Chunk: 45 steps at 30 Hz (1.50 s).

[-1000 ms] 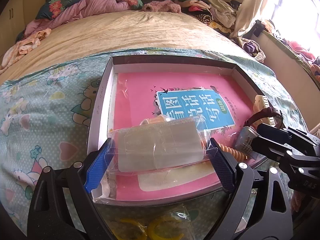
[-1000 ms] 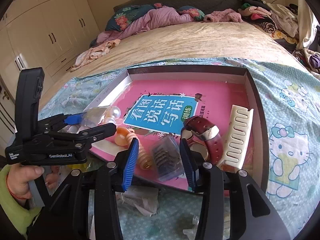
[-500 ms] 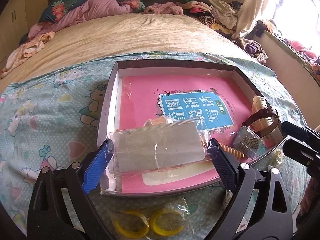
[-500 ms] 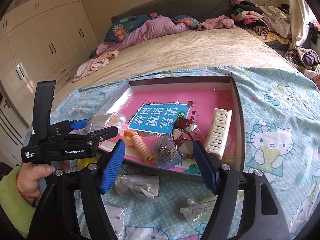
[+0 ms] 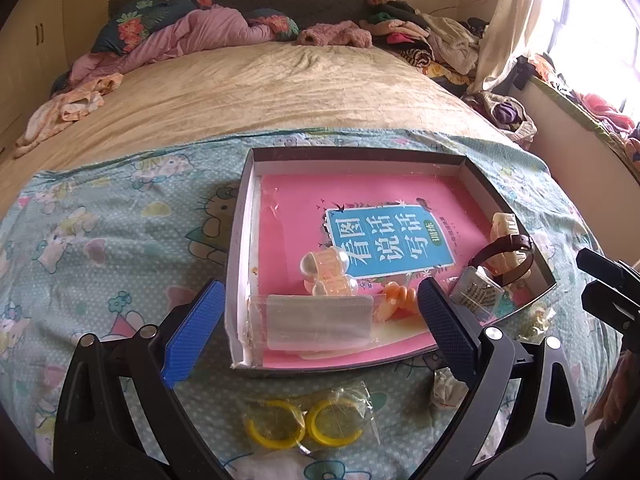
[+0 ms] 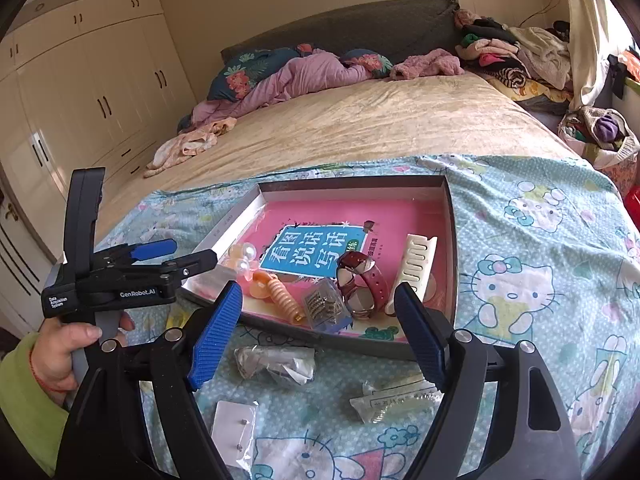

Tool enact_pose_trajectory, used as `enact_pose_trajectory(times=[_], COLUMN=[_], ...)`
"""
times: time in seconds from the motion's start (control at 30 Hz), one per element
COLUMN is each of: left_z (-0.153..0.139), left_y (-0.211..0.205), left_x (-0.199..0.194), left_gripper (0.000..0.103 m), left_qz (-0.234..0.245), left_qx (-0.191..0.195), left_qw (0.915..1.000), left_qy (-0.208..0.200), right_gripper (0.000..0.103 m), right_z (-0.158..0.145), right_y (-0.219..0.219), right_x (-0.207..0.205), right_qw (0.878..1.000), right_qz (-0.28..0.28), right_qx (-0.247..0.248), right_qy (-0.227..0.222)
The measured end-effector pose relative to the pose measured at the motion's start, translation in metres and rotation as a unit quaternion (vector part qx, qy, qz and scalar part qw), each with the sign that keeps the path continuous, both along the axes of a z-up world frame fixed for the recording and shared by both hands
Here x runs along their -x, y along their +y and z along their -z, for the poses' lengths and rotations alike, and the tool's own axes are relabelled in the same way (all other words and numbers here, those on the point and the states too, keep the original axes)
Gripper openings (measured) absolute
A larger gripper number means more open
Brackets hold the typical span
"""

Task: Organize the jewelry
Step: 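Withdraw both tools from the box toward the remaining bags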

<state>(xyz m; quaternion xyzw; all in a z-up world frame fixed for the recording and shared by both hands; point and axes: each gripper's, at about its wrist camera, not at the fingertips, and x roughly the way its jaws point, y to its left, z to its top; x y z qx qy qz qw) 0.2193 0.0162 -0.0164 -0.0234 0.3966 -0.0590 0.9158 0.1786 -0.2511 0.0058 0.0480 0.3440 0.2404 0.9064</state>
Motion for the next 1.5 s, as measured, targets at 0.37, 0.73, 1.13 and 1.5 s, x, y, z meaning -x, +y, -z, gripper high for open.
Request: enact_pose_trajectory(times=[0.37, 0.73, 1.13, 1.5], left_z=[-0.031, -0.051, -0.046, -0.012], left_y=[0.008, 0.008, -0.012, -0.045], left_x=[0.026, 0.06, 0.088, 0.1], left_gripper=[0.094, 0.094, 0.094, 0.094], left_qz=[-0.021, -0.032, -0.012, 0.035], left_qx=[-0.002, 0.005, -0.013, -0.023], left_qw=[0.9992, 0.9977, 0.998, 0.9989], left_qy=[-0.034, -0.06, -0.061, -0.02], right_gripper=[0.077, 0.085, 0.085, 0.09], right_z=[-0.021, -0.033, -0.021, 0.017], right_y=[-0.008, -0.017, -0.022, -0.034], right_x=[0.018, 0.039, 0.053, 0.051], right_qw=[1.0, 0.999, 1.0, 0.999], right_qz=[0.006, 0.006, 0.002, 0.016], right_qx=[0.0, 0.007, 0.02, 0.036], right_qy=[-0.026, -0.041, -0.022, 0.029])
